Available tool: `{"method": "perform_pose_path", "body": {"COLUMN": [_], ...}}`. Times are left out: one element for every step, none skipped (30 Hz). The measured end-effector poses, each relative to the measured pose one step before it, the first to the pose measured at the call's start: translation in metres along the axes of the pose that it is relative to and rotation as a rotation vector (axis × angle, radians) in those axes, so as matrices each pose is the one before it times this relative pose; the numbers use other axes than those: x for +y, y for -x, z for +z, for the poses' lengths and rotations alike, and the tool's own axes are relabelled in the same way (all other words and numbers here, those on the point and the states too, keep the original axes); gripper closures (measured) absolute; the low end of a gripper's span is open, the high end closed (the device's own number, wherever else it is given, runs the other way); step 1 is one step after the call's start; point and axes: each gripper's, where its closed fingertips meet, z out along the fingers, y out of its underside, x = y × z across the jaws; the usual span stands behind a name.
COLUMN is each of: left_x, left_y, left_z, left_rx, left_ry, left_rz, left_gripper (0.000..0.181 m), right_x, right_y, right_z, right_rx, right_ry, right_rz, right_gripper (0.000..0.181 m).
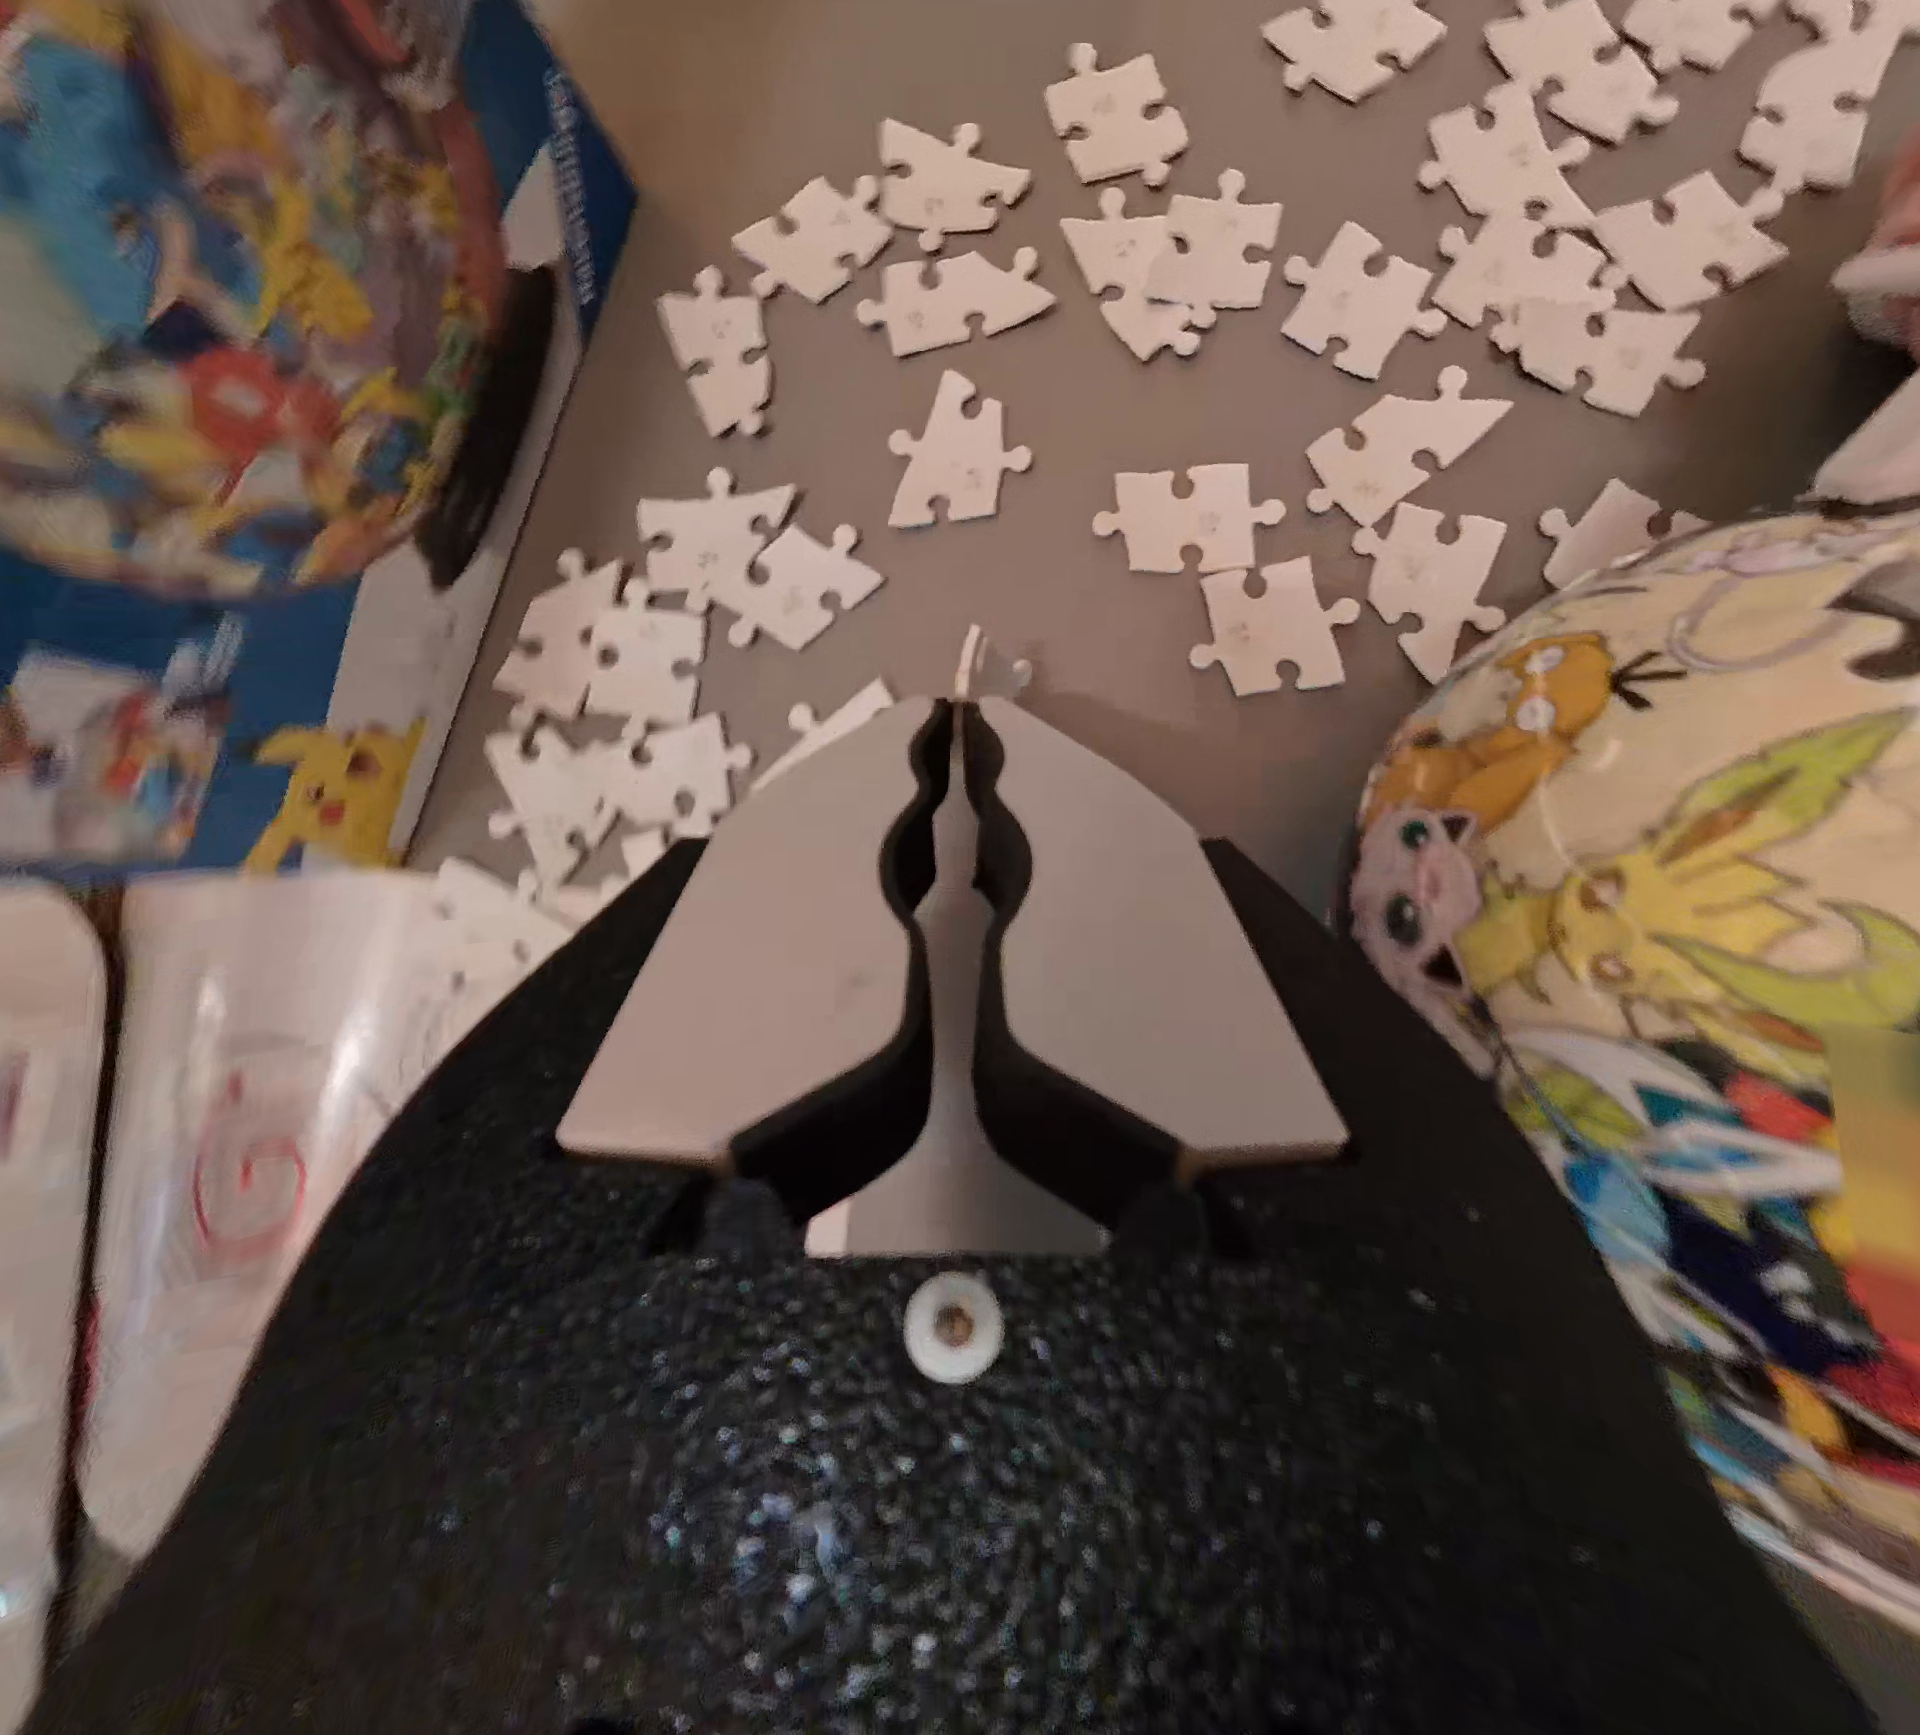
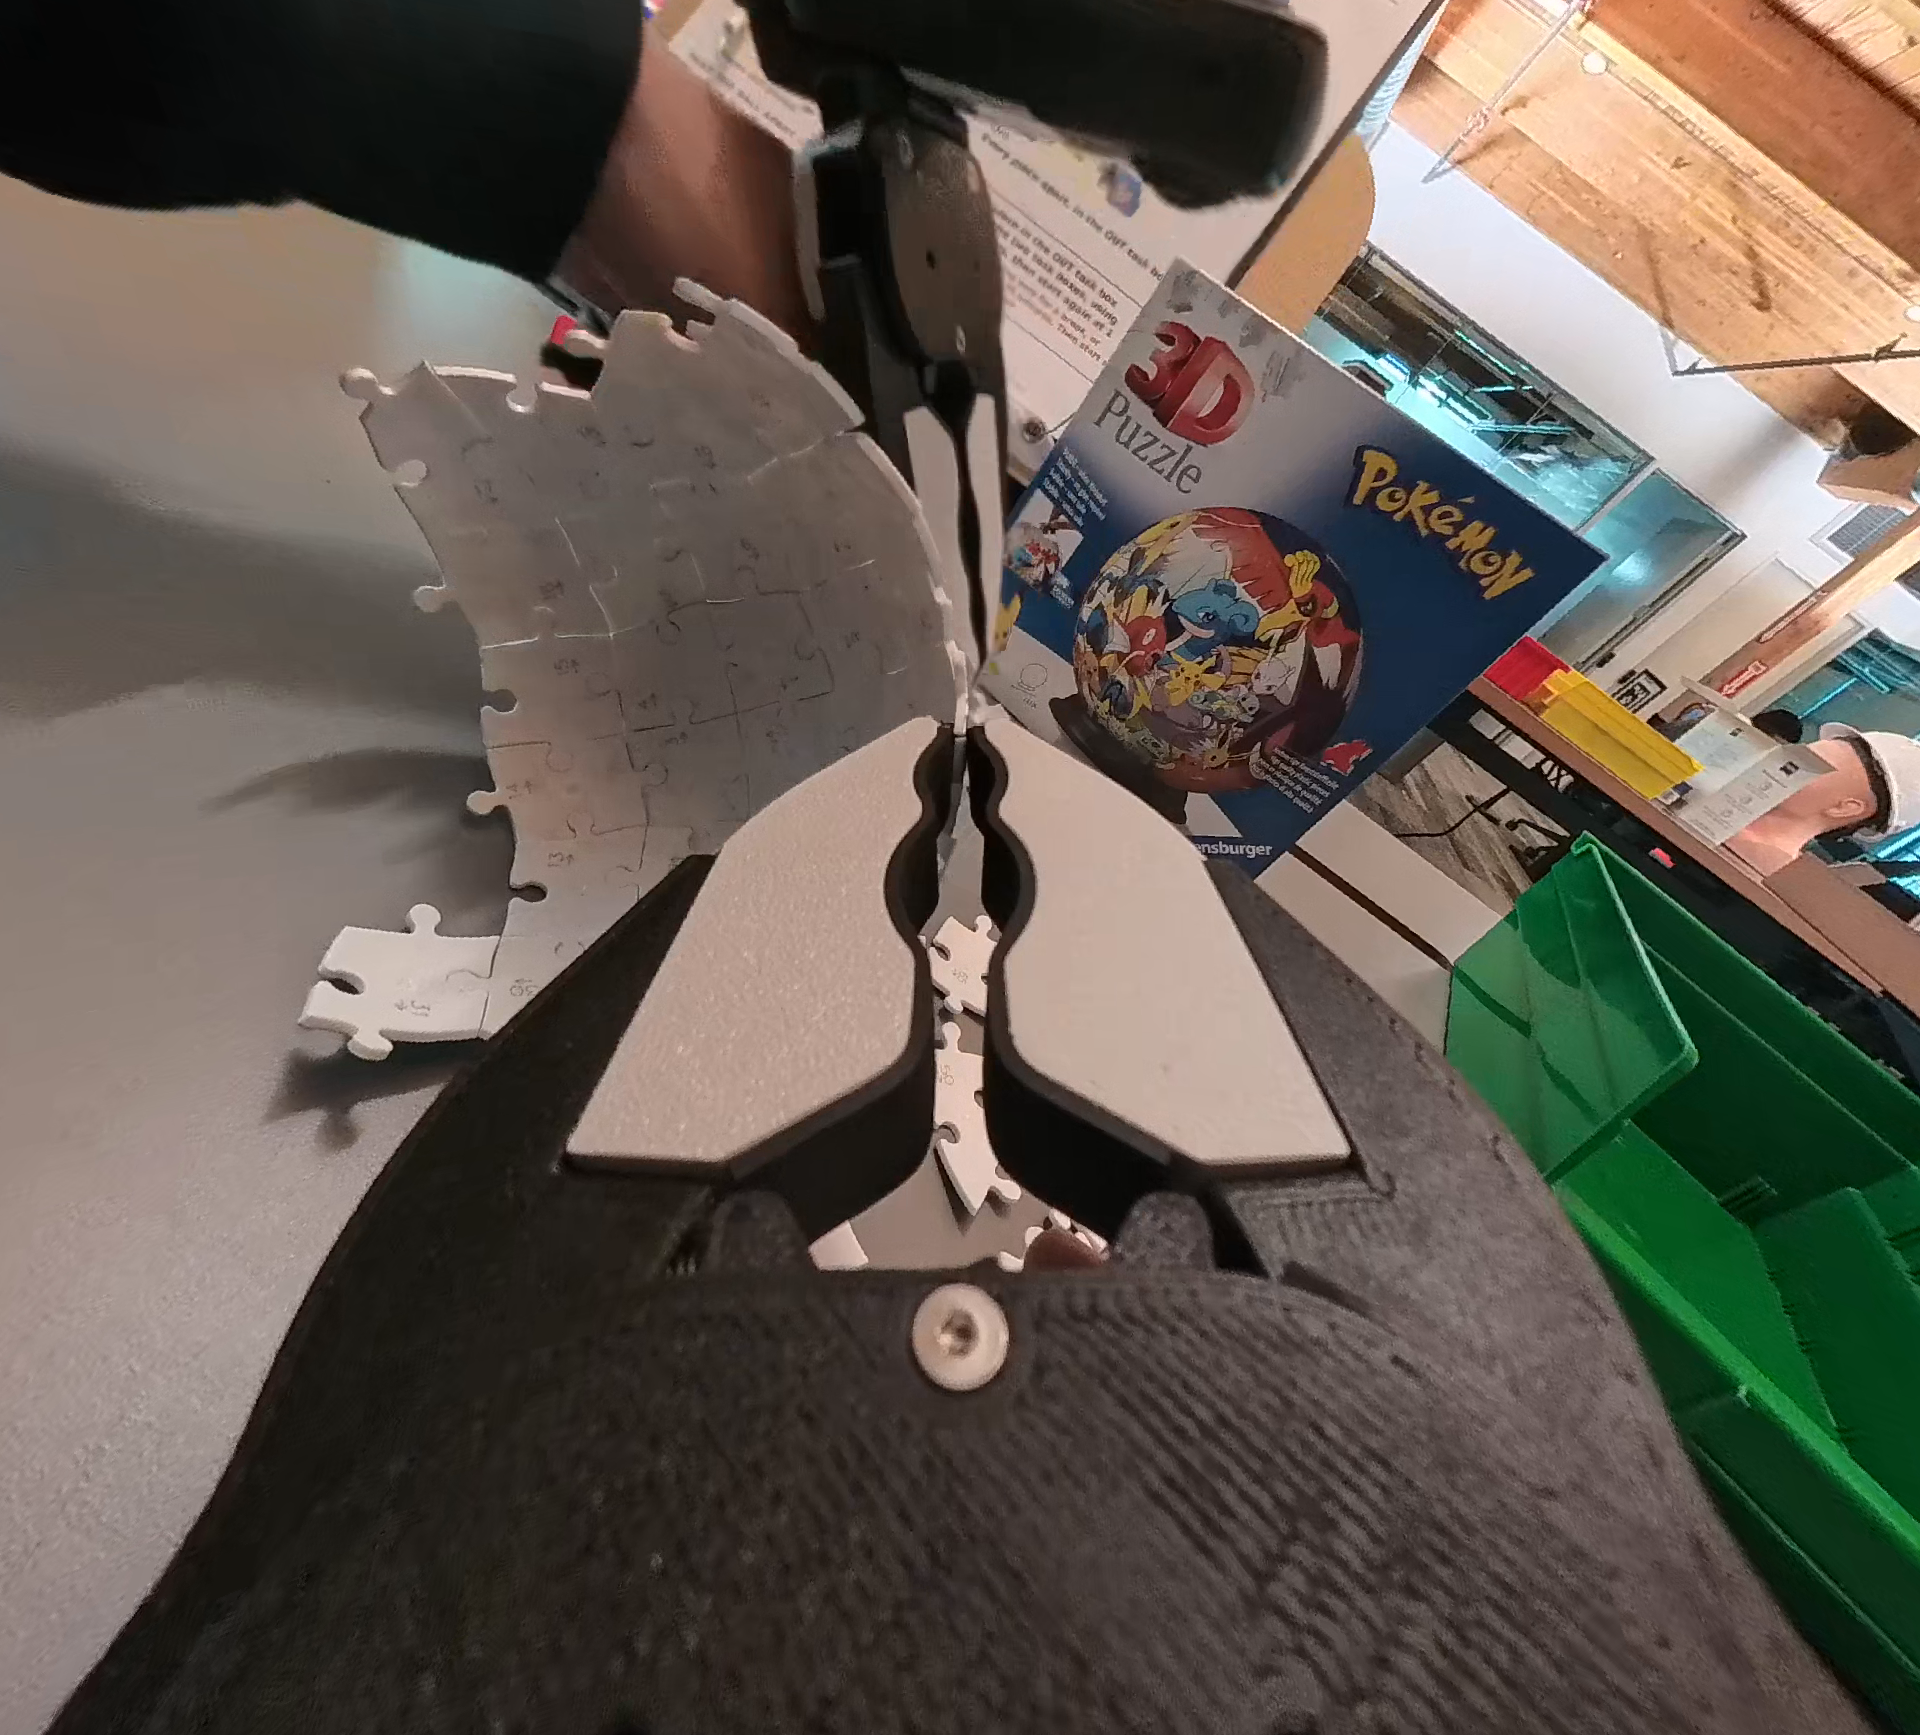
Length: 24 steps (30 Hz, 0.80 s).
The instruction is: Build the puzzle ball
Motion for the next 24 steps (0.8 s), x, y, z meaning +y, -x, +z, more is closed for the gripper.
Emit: {"method": "perform_pose_path", "body": {"left_x": [0.00294, 0.00288, 0.00266, 0.00189, 0.00105, 0.00096, 0.00161, 0.00170, 0.00223, 0.00299, 0.00384, 0.00504, 0.00669, 0.00898, 0.01084, 0.01203, 0.01228, 0.01136, 0.00940, 0.00783, 0.00847, 0.00738, 0.00320, 0.00035], "left_y": [0.00238, 0.00116, 0.00036, 0.00020, -0.00036, -0.00112, -0.00122, -0.00056, -0.00083, -0.00162, -0.00186, -0.00129, -0.00119, -0.00182, -0.00354, -0.00562, -0.00624, -0.00445, -0.00219, -0.00210, -0.00454, -0.00247, 0.00396, 0.00790], "left_z": [-0.00708, -0.00757, -0.00826, -0.00892, -0.01004, -0.01071, -0.01135, -0.01198, -0.01241, -0.01290, -0.01285, -0.01233, -0.01143, -0.01008, -0.00762, -0.00485, -0.00169, 0.00086, 0.00212, 0.00207, 0.00014, -0.00266, -0.00492, -0.00573], "left_rx": [-0.0207, -0.0090, -0.0008, 0.0004, 0.0021, 0.0042, 0.0009, -0.0080, -0.0101, -0.0058, -0.0040, -0.0095, -0.0114, -0.0083, 0.0009, 0.0124, 0.0143, -0.0009, -0.0166, -0.0167, 0.0045, -0.0062, -0.0489, -0.0707], "left_ry": [-0.0108, -0.0176, -0.0237, -0.0334, -0.0417, -0.0421, -0.0379, -0.0382, -0.0376, -0.0351, -0.0317, -0.0277, -0.0197, -0.0105, -0.0047, -0.0010, -0.0024, -0.0137, -0.0291, -0.0382, -0.0187, -0.0064, -0.0224, -0.0355], "left_rz": [-0.0614, -0.0739, -0.0830, -0.0847, -0.0829, -0.0817, -0.0793, -0.0742, -0.0664, -0.0569, -0.0476, -0.0354, -0.0247, -0.0218, -0.0253, -0.0301, -0.0325, -0.0345, -0.0322, -0.0300, -0.0193, -0.0098, 0.0002, 0.0117], "left_gripper": [0.180, 0.180, 0.181, 0.180, 0.180, 0.180, 0.180, 0.180, 0.179, 0.180, 0.180, 0.179, 0.180, 0.180, 0.180, 0.179, 0.179, 0.180, 0.180, 0.179, 0.178, 0.178, 0.180, 0.179], "right_x": [0.00009, 0.00004, 0.00011, 0.00007, -0.00005, 0.00001, 0.00010, 0.00017, 0.00012, 0.00027, 0.00023, 0.00041, 0.00036, 0.00031, 0.00000, 0.00013, -0.00010, -0.00002, 0.00058, 0.00020, 0.00085, 0.00194, 0.00163, 0.00008], "right_y": [-0.00004, -0.00002, -0.00004, -0.00004, 0.00006, 0.00000, -0.00019, -0.00007, -0.00005, -0.00010, -0.00015, -0.00018, -0.00023, -0.00005, -0.00005, -0.00002, 0.00007, -0.00012, -0.00128, -0.00065, -0.00090, -0.00188, -0.00078, 0.00040], "right_z": [-0.00003, 0.00008, 0.00000, -0.00001, 0.00000, 0.00009, -0.00002, -0.00004, 0.00013, 0.00010, 0.00017, 0.00012, 0.00010, 0.00005, -0.00003, 0.00004, -0.00001, 0.00000, -0.00004, -0.00004, -0.00019, -0.00018, 0.00000, 0.00013], "right_rx": [0.0004, 0.0000, -0.0005, -0.0001, -0.0001, 0.0000, -0.0001, -0.0001, 0.0004, 0.0010, 0.0009, 0.0015, 0.0012, 0.0012, 0.0005, 0.0017, 0.0012, 0.0016, 0.0079, 0.0015, 0.0041, 0.0122, 0.0050, -0.0032], "right_ry": [0.0004, 0.0003, 0.0000, 0.0001, 0.0000, 0.0001, 0.0002, 0.0005, 0.0009, 0.0014, 0.0018, 0.0025, 0.0028, 0.0022, 0.0004, 0.0009, 0.0002, 0.0000, 0.0033, -0.0007, 0.0054, 0.0135, 0.0111, -0.0004], "right_rz": [-0.0017, -0.0001, 0.0010, 0.0003, -0.0005, 0.0000, 0.0014, 0.0012, 0.0000, -0.0003, -0.0003, -0.0006, -0.0009, -0.0004, -0.0009, -0.0022, -0.0023, -0.0018, 0.0000, 0.0027, 0.0034, 0.0005, -0.0022, 0.0002], "right_gripper": [0.179, 0.179, 0.179, 0.179, 0.179, 0.179, 0.179, 0.179, 0.179, 0.179, 0.179, 0.179, 0.179, 0.179, 0.179, 0.179, 0.179, 0.179, 0.179, 0.178, 0.178, 0.178, 0.178, 0.178]}}
